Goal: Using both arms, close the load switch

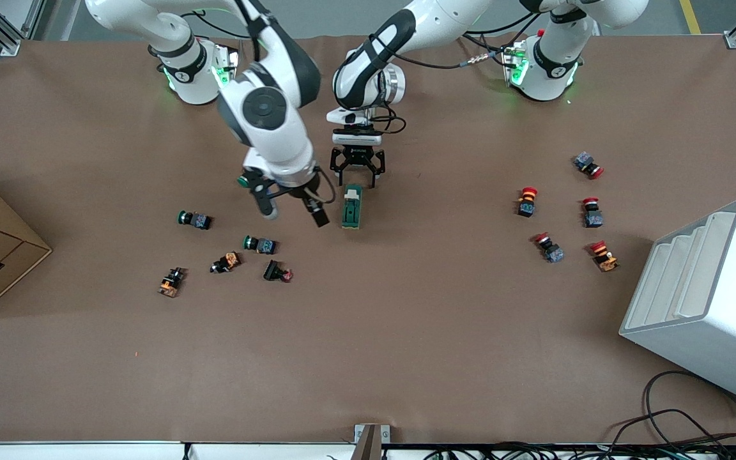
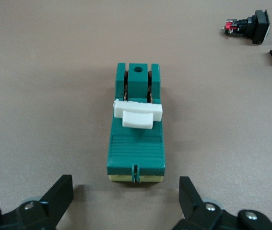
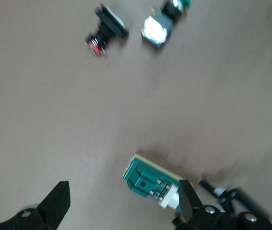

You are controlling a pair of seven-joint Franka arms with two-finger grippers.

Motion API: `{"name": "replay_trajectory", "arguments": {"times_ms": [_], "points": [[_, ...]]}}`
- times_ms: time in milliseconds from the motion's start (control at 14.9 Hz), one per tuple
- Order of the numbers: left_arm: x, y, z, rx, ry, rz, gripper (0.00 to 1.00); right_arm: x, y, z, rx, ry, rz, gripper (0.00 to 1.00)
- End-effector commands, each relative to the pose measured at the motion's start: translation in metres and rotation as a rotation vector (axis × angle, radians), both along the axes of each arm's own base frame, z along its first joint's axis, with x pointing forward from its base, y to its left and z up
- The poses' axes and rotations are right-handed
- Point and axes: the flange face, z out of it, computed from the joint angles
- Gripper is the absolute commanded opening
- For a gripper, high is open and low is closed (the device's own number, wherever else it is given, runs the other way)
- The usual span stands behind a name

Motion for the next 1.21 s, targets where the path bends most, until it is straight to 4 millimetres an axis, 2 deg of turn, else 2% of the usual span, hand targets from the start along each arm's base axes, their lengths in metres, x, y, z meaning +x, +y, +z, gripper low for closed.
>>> {"name": "replay_trajectory", "arguments": {"times_ms": [0,134,403,807,1143], "points": [[-0.021,0.015,-0.028,0.011,0.041,0.017,0.98,-0.024,0.03,-0.04,0.036,-0.018,-0.082,1.0],[-0.02,0.016,-0.029,0.014,0.037,0.013,0.98,-0.036,0.043,-0.059,0.042,-0.023,-0.079,1.0],[-0.023,0.016,-0.031,0.025,0.024,0.014,0.98,-0.049,0.054,-0.084,0.036,-0.017,-0.068,1.0],[-0.027,0.018,-0.039,0.039,0.018,0.013,0.98,-0.073,0.055,-0.115,0.026,-0.012,-0.04,1.0],[-0.027,0.021,-0.042,0.047,0.019,0.014,0.98,-0.081,0.061,-0.139,0.025,-0.018,-0.02,1.0]]}}
